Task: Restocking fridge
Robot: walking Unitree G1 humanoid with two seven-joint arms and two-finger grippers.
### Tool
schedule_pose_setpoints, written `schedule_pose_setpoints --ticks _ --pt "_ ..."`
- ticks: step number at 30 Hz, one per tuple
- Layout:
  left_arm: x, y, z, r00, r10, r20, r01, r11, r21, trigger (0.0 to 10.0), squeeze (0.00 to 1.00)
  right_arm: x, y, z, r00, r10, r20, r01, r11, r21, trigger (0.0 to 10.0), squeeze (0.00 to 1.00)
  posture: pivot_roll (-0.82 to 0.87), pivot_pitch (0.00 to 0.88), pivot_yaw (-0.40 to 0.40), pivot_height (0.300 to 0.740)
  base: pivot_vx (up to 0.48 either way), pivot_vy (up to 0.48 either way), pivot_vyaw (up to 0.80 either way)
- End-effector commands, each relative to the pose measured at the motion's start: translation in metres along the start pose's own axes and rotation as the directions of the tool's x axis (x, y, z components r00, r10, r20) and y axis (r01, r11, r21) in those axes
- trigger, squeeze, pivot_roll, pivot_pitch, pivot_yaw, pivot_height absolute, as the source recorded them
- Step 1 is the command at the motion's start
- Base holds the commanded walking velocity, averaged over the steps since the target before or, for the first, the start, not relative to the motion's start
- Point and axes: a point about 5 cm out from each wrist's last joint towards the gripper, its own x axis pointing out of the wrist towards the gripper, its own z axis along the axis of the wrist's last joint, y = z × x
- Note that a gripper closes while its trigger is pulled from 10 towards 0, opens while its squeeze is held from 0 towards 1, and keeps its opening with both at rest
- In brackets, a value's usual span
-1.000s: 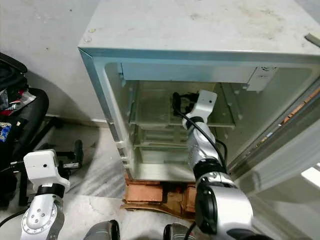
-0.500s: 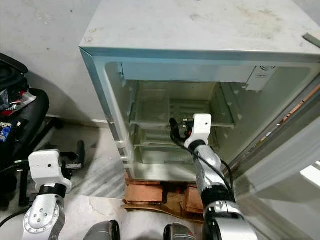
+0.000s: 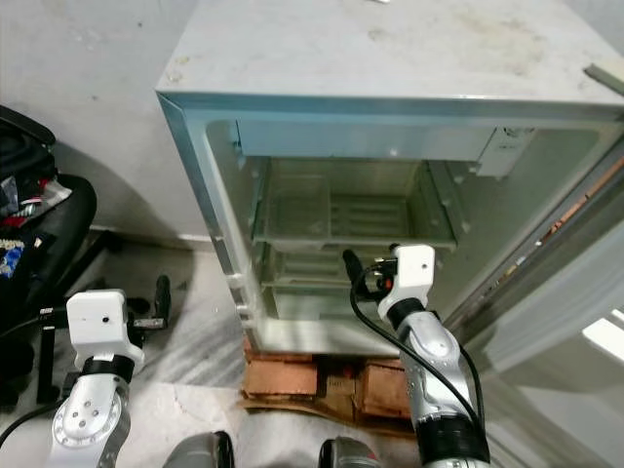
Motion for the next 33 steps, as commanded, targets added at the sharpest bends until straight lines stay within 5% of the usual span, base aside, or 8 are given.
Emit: schedule_pose_setpoints --ticks 1,15,33 --pt "-0.001 0.001 -0.005 1.0 0.002 -0.02 -0.002 1.0 0.005 10.0 0.0 -0.002 0.005 0.001 1.0 0.002 0.0 -0.002 1.0 0.014 10.0 0.0 0.02 0.124 0.008 0.74 0.0 0.0 0.0" --pt "0.006 -0.001 -0.005 1.0 -0.006 -0.017 0.006 1.0 0.0 10.0 0.0 -0.008 0.014 0.004 1.0 -0.015 -0.025 0.017 0.999 0.049 10.0 0.0 0.01 0.108 0.018 0.74 -0.103 0.0 0.0" --pt "0.025 -0.01 -0.003 0.999 -0.053 -0.004 0.053 0.998 0.028 10.0 0.0 -0.004 0.014 0.013 0.999 -0.044 -0.029 0.046 0.997 0.055 10.0 0.0 0.02 0.094 0.027 0.74 -0.36 0.0 0.0"
